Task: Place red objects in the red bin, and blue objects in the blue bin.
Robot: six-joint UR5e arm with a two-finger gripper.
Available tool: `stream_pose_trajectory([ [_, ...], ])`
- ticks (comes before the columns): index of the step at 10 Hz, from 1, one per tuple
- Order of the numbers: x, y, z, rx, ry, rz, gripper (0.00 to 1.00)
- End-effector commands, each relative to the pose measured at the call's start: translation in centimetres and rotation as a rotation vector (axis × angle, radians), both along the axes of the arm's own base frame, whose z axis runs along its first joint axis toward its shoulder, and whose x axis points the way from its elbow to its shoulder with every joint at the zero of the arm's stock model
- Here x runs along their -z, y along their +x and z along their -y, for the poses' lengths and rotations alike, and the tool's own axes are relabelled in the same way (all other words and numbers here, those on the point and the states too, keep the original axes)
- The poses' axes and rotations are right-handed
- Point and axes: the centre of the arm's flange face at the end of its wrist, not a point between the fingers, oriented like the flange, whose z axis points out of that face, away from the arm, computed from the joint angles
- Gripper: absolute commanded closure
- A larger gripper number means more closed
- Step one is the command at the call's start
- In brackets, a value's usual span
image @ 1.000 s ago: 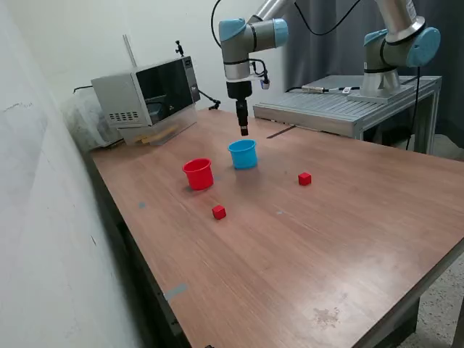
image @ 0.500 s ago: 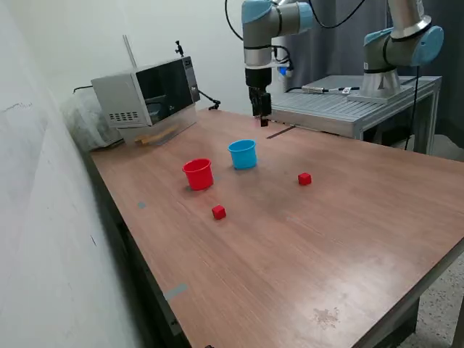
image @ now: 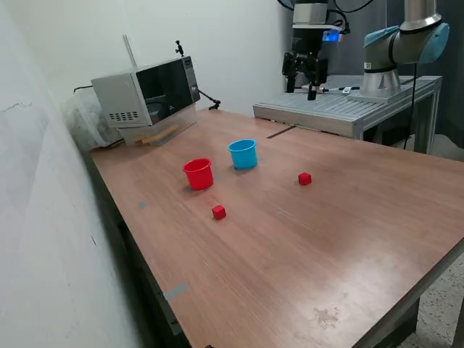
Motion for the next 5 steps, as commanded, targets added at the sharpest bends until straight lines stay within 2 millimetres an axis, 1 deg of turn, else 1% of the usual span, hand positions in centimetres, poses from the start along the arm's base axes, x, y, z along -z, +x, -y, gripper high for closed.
stream_pose_trajectory([
  [1, -0.5, 2.7, 4.5, -0.084, -0.017, -0.008, 0.0],
  [2, -0.5, 2.9, 5.4, -0.099, -0.043, -0.007, 0.0],
  [3, 1.3, 2.3, 5.8, -0.103, -0.066, 0.026, 0.0],
  [5, 5.2, -1.0, 6.0, -0.095, -0.06, 0.076, 0.0],
])
